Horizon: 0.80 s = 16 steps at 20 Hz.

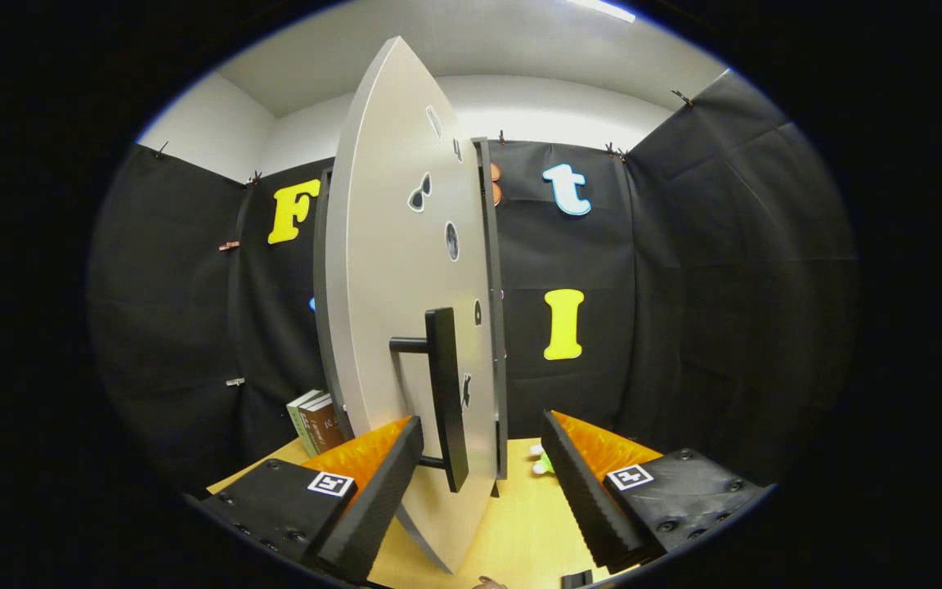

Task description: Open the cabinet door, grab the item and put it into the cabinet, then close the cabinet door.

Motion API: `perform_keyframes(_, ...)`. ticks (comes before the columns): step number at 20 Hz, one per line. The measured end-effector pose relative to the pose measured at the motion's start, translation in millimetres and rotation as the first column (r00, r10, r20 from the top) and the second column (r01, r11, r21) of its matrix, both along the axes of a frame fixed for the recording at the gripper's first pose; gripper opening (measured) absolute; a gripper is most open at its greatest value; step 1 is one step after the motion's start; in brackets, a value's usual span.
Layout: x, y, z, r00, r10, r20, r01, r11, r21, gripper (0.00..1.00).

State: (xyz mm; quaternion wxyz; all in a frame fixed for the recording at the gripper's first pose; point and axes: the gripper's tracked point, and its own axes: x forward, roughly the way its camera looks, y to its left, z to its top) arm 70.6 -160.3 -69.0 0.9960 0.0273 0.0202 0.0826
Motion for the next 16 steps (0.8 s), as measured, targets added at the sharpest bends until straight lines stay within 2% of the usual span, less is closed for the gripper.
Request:
perform_keyframes(6,10,71,-4,1.000,-0.024,0.011,0.024,0.999,-0.023,0.96)
perform_keyframes(10,34,126,-12,1.000,-0.001,0.011,0.000,0.999,0.047,0.96)
perform_keyframes(14,44,191,-12,0.994,0.105,0.003,-0.105,0.987,0.121,0.97)
perform_keyframes(16,41,198,-8,0.993,0.117,0.014,-0.117,0.991,0.069,0.97)
